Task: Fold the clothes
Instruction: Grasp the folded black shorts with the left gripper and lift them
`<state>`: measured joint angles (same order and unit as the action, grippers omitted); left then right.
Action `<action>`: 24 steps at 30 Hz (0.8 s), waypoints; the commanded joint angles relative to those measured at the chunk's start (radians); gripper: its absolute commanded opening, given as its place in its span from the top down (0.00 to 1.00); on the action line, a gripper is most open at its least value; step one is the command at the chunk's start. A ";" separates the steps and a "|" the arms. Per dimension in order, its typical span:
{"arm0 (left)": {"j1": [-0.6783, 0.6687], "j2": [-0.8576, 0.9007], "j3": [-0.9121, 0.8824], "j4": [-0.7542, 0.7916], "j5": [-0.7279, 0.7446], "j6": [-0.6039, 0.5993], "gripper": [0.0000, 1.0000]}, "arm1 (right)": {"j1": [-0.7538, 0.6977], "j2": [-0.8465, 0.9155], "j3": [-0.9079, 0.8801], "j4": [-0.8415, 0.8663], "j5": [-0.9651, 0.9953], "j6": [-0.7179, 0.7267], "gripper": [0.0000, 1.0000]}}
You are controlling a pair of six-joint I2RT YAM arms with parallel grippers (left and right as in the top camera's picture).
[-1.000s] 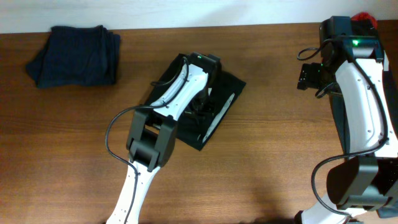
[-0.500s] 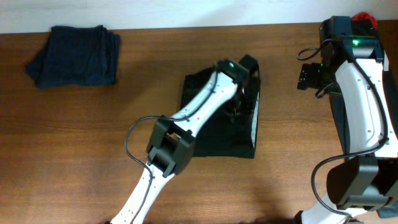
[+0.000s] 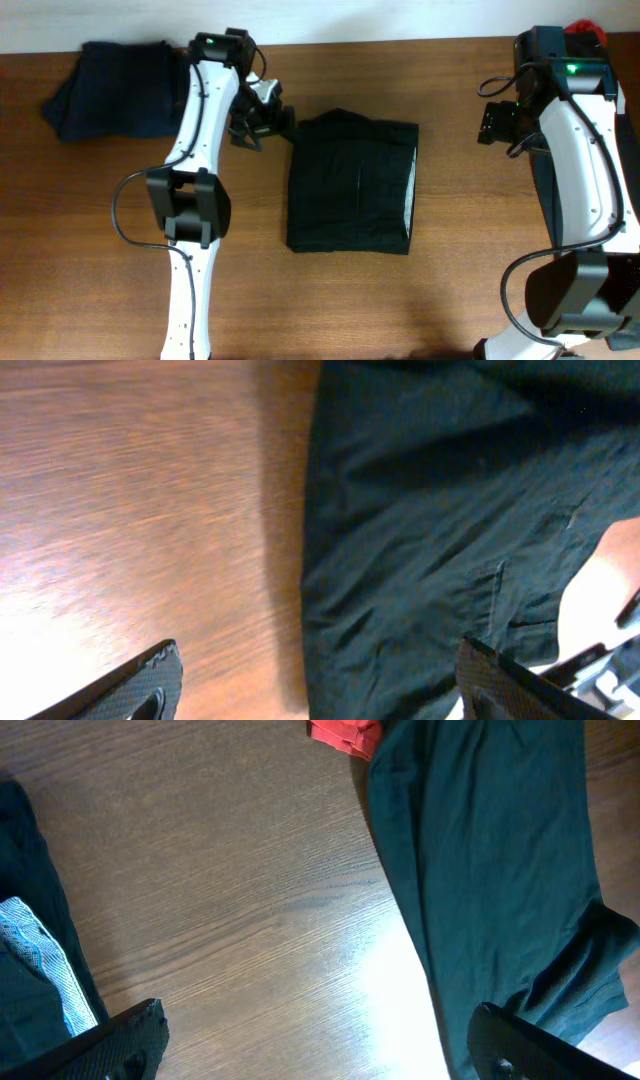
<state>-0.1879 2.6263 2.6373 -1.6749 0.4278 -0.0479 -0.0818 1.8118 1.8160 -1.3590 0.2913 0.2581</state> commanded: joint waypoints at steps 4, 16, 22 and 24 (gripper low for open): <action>-0.024 0.052 -0.155 0.069 0.047 0.072 0.13 | -0.004 -0.005 0.013 -0.001 0.019 0.002 0.01; -0.109 0.051 -0.334 0.183 0.099 0.086 0.98 | -0.004 -0.005 0.013 -0.001 0.019 0.002 0.01; -0.031 0.051 -0.165 0.141 -0.313 -0.065 0.99 | -0.004 -0.005 0.013 -0.001 0.019 0.002 0.01; 0.031 0.051 -0.069 0.166 -0.530 -0.071 1.00 | -0.004 -0.005 0.013 -0.001 0.019 0.002 0.01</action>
<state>-0.2386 2.6560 2.4611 -1.5341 0.2211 -0.0795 -0.0818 1.8118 1.8160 -1.3590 0.2913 0.2581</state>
